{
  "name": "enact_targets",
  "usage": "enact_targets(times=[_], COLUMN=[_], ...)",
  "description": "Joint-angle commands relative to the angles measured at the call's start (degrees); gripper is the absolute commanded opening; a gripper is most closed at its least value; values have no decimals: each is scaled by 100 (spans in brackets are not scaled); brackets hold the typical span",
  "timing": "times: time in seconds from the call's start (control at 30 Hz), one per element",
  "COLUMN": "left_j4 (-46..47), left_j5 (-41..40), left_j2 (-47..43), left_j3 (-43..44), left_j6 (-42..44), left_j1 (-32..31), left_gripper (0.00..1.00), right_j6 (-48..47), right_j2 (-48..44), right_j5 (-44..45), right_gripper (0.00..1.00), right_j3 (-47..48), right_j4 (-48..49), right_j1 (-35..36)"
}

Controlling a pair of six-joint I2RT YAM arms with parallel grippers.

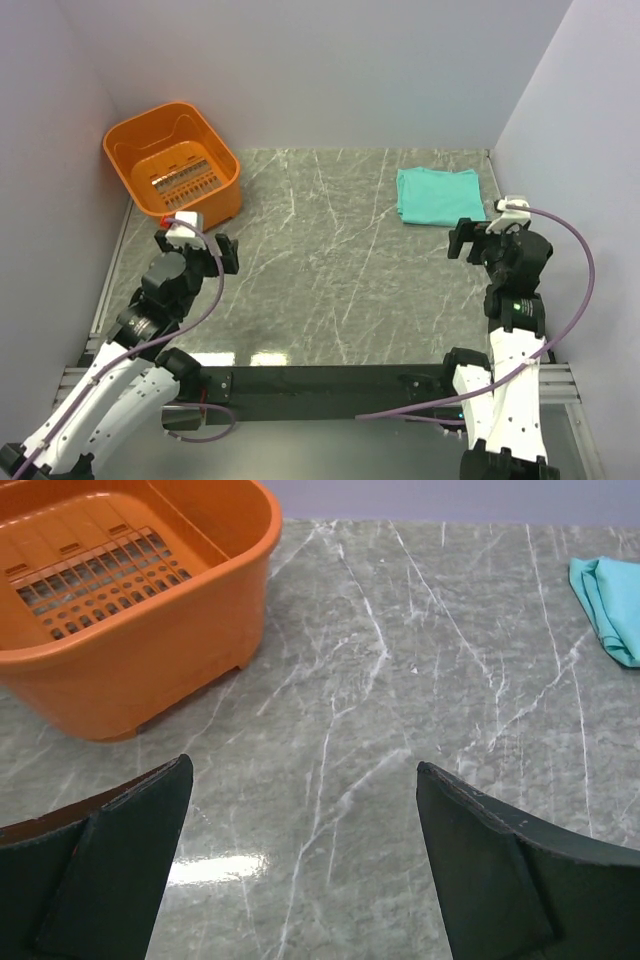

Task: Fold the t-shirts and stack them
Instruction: Neatly place the folded tshirt to the corner

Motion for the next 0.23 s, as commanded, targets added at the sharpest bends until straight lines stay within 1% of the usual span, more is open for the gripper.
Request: enact_targets(times=[0.0, 0.13, 0.2], left_j4=[-97, -141, -124], left_j5=[-224, -171, -144], left_j2=[-186, -160, -151], left_j3=[-43, -43, -43], left_j6=[-72, -63, -45], left_j1=[29, 29, 20], left_gripper=[99, 99, 99], right_j6=[593, 839, 770], right_j2=[-56, 84, 119], right_j5=[812, 840, 822], right_gripper=[100, 100, 100], right_j3=[-121, -113, -87], right_j4=[429, 491, 508], right_j1=[-30, -30, -30])
